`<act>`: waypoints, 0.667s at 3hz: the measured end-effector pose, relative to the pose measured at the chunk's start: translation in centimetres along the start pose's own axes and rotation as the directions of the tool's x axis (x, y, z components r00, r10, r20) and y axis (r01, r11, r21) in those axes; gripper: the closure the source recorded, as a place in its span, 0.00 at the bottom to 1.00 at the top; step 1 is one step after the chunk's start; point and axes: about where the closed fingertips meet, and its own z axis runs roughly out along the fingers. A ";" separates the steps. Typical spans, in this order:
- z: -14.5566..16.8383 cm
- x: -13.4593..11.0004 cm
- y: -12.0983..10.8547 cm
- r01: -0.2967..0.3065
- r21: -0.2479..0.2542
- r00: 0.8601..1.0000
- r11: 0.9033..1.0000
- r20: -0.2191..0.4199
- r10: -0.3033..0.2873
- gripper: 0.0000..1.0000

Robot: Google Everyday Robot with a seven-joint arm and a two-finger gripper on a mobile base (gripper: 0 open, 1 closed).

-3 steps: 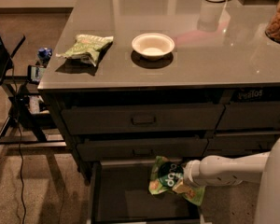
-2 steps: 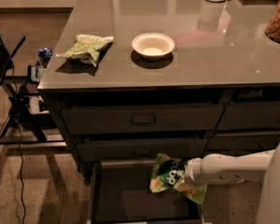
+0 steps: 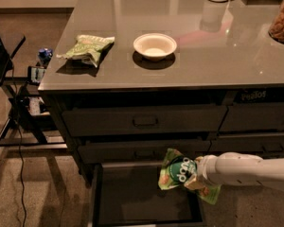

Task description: Pick green rice chip bag from bottom drawer and place on counter

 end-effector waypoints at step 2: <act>-8.6 -2.0 -3.1 0.018 0.133 1.000 0.991 0.003 -0.018 1.00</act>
Offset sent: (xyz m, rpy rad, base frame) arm -0.0101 -0.0198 0.1360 -0.1077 -0.1564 -0.0529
